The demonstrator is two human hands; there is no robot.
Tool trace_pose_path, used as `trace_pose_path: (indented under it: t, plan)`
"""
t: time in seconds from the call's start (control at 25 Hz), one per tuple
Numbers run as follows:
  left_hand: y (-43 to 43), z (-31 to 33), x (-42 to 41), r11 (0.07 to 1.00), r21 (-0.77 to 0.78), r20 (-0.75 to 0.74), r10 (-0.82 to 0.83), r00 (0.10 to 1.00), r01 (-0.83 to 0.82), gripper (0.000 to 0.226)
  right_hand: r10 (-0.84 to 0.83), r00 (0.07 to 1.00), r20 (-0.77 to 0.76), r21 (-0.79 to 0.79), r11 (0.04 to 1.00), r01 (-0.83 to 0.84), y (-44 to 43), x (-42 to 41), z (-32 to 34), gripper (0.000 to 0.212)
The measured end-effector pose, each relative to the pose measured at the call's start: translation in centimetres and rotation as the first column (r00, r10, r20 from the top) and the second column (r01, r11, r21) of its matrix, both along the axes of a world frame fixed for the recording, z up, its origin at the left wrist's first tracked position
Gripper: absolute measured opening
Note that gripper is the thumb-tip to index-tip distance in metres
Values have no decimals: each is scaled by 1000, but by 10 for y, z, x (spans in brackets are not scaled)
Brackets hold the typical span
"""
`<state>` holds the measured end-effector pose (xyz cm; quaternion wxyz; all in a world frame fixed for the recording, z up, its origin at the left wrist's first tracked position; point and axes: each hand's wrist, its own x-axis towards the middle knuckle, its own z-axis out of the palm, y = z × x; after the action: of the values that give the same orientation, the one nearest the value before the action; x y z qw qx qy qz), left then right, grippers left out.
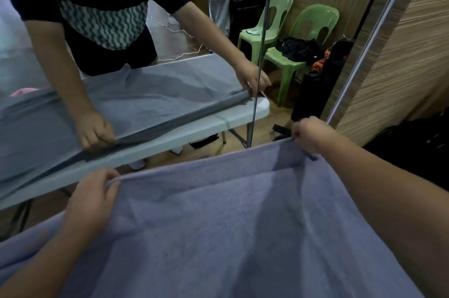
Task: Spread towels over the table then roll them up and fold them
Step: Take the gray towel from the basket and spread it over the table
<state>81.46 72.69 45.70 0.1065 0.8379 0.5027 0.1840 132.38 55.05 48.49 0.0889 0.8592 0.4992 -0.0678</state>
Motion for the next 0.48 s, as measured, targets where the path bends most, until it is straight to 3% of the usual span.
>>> trace_pose_path:
  t: [0.12, 0.16, 0.24, 0.32, 0.4, 0.48]
  plan:
    - [-6, -3, 24, 980, 103, -21, 175, 984, -172, 27, -66, 993, 103, 250, 967, 38, -1, -37, -17, 34]
    - [-18, -7, 27, 977, 137, -18, 168, 986, -164, 32, -50, 995, 90, 345, 938, 16, -10, -56, -25, 36]
    - [-66, -26, 26, 988, 149, -16, -33, 999, 35, 42, 27, 1000, -4, 474, 880, -21, -49, -94, -41, 37]
    - [-128, -61, 12, 975, 62, -145, -203, 968, 214, 58, 5, 996, -84, 485, 874, 36, -111, -121, -61, 44]
    - [-172, -82, -13, 970, -10, -251, -238, 938, 243, 67, -144, 982, -121, 392, 902, 180, -182, -138, -87, 61]
    - [-180, -92, -33, 955, -75, -219, -298, 929, 288, 64, -294, 946, -134, 267, 909, 320, -241, -144, -104, 83]
